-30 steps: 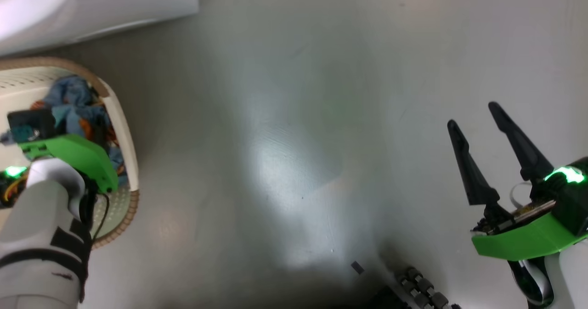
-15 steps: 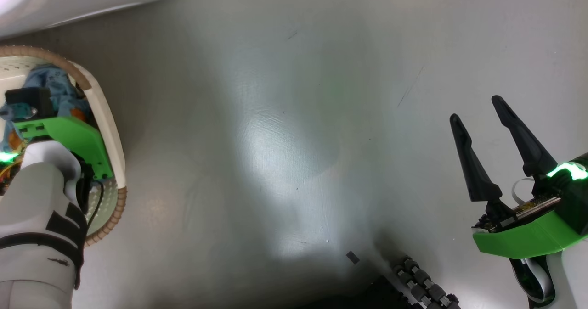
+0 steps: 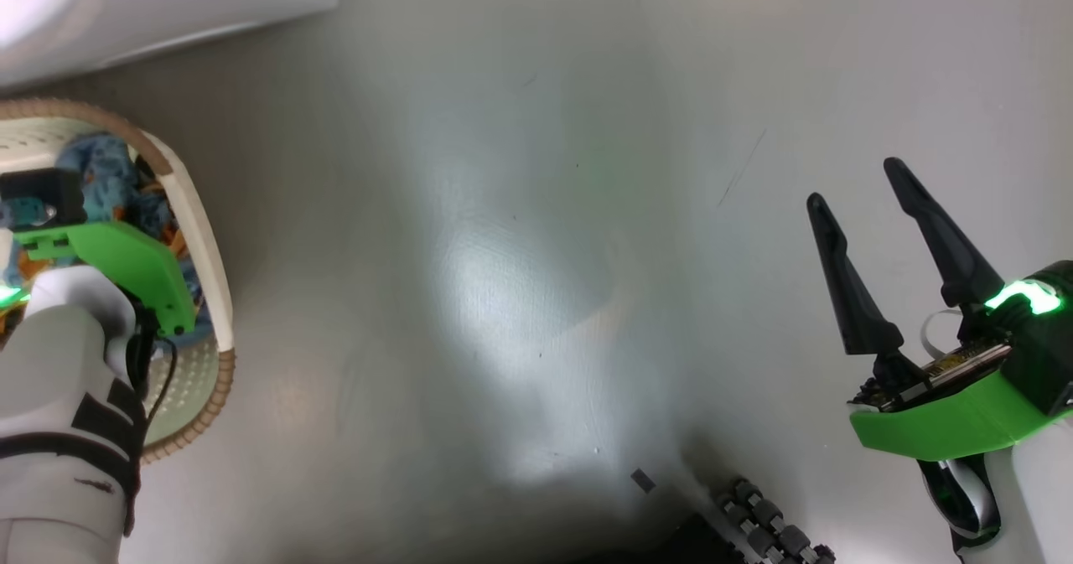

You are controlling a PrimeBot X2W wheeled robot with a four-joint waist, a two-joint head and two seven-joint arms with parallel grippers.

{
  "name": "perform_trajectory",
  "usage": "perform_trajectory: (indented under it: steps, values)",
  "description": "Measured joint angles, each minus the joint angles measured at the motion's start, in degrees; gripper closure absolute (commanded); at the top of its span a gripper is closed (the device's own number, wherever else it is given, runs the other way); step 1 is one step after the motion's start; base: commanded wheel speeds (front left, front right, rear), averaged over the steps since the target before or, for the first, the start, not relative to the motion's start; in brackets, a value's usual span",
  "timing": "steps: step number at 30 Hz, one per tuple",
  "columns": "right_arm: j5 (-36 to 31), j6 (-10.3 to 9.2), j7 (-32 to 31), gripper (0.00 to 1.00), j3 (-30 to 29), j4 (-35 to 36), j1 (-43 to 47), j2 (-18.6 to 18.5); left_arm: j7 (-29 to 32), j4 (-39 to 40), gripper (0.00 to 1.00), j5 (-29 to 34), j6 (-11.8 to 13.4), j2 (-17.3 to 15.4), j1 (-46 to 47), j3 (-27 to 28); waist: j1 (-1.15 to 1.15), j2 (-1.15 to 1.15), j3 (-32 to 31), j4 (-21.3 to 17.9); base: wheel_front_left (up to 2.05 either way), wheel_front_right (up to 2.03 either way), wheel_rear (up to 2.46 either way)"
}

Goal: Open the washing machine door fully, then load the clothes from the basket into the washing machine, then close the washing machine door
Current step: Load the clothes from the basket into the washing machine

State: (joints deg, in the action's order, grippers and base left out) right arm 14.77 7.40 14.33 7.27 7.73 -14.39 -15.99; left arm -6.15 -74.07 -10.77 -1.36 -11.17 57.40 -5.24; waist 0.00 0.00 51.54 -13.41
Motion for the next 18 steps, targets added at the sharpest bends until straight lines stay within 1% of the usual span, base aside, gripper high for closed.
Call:
perform_trajectory:
  steps: [2, 7, 11, 18]
  values:
    - [0.0, 0.00, 0.0, 0.00, 0.4, -0.3, 0.0, 0.1, -0.6, 0.0, 1.00, -0.5, -0.4, 0.0, -0.6, 0.1, 0.00, 0.00, -0.9, 0.0, 0.00, 0.00, 0.00]
    - [0.0, 0.00, 0.0, 0.00, 1.4, -1.2, -0.1, 0.4, -2.6, -0.1, 1.00, -1.4, -0.5, -0.6, -3.1, 0.3, 0.00, 0.00, -3.9, 0.2, 0.00, 0.00, 0.00]
    - [0.0, 0.00, 0.0, 0.00, 1.7, -2.0, -0.6, 0.9, -4.2, -0.1, 1.00, -2.2, -2.3, -0.9, -5.8, 0.5, 0.00, 0.00, -6.9, 0.3, 0.00, 0.00, 0.00]
    - [0.0, 0.00, 0.0, 0.00, 2.5, -3.3, -0.6, 1.0, -7.0, 0.1, 1.00, -3.8, -3.5, -1.0, -10.4, 0.7, 0.00, 0.00, -12.9, 0.8, 0.00, 0.00, 0.00]
